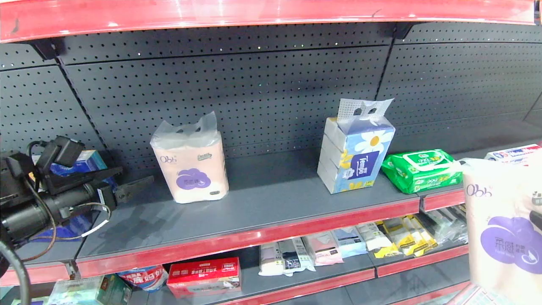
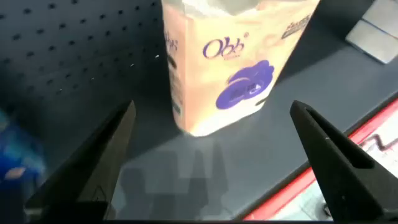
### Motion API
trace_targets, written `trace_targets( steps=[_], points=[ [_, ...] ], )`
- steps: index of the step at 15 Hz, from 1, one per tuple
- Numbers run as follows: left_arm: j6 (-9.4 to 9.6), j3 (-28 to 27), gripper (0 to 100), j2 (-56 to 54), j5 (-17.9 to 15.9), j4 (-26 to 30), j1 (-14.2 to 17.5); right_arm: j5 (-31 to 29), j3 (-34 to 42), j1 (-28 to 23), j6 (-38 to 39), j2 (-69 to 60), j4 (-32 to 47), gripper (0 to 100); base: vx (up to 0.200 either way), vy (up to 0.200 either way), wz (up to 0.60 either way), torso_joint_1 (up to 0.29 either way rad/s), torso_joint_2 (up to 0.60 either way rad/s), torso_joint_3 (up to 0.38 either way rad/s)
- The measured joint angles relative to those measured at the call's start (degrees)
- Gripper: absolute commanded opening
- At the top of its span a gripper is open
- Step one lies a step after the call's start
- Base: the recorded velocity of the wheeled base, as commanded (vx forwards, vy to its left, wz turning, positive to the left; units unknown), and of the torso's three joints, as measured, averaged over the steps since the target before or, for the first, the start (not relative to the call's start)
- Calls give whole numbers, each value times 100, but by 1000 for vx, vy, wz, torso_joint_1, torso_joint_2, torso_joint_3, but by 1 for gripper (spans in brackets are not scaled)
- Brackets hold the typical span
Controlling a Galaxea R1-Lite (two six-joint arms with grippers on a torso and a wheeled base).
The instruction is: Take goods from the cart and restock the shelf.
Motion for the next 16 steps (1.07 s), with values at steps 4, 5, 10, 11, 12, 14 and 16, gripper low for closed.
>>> trace_targets(
  steps=[4, 5, 10, 11, 12, 14, 16],
  points=[
    [217, -336, 100, 439, -521, 1, 82, 0, 6, -5, -84, 30, 0, 0, 0, 0, 0, 0, 0, 0],
    [224, -430, 100, 521, -592, 4, 83, -2, 6, -13, -84, 38, 0, 0, 0, 0, 0, 0, 0, 0],
    [249, -925, 100, 866, -830, 41, 90, -2, 48, -63, -137, 49, 0, 0, 0, 0, 0, 0, 0, 0],
    [250, -962, 100, 896, -863, 113, 90, -5, 48, -63, -137, 52, 0, 0, 0, 0, 0, 0, 0, 0],
    [257, -990, 100, 923, -909, 211, 88, -9, 50, -63, -137, 57, 0, 0, 0, 0, 0, 0, 0, 0],
    [354, -1064, 100, 1018, -1098, 215, 72, -9, 56, -74, -134, 79, 0, 0, 0, 0, 0, 0, 0, 0],
    [492, -1215, 100, 1167, -1292, 211, 90, -9, 56, -93, -134, 101, 0, 0, 0, 0, 0, 0, 0, 0]
  ],
)
